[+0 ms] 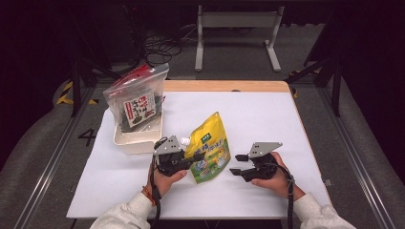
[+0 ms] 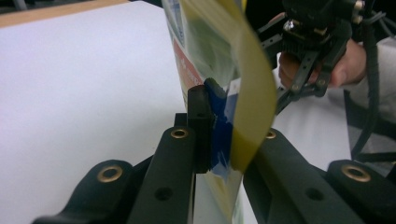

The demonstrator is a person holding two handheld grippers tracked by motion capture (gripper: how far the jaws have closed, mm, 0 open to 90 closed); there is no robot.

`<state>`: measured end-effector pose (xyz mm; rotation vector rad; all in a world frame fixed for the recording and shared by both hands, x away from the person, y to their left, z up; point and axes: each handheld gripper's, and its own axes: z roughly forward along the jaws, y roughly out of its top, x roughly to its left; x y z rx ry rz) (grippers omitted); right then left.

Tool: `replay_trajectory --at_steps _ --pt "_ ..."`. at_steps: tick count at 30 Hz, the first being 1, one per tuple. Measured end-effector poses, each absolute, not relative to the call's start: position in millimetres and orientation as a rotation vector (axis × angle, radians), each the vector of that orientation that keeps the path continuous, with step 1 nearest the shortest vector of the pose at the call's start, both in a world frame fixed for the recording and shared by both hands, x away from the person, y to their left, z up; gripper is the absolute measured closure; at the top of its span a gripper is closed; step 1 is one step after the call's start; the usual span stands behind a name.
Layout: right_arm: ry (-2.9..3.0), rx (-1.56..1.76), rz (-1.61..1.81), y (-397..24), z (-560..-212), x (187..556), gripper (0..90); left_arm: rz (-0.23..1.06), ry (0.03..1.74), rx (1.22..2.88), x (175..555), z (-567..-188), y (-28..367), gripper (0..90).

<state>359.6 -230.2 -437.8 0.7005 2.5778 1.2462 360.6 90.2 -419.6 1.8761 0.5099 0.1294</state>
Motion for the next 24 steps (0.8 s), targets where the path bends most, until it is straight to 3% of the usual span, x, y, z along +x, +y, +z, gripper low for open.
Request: replay_trajectory --at_steps 24 --pt "2.526 0.724 1.209 -236 -434 357 37.1 0.310 0.413 1.879 349 -383 130 85.0"
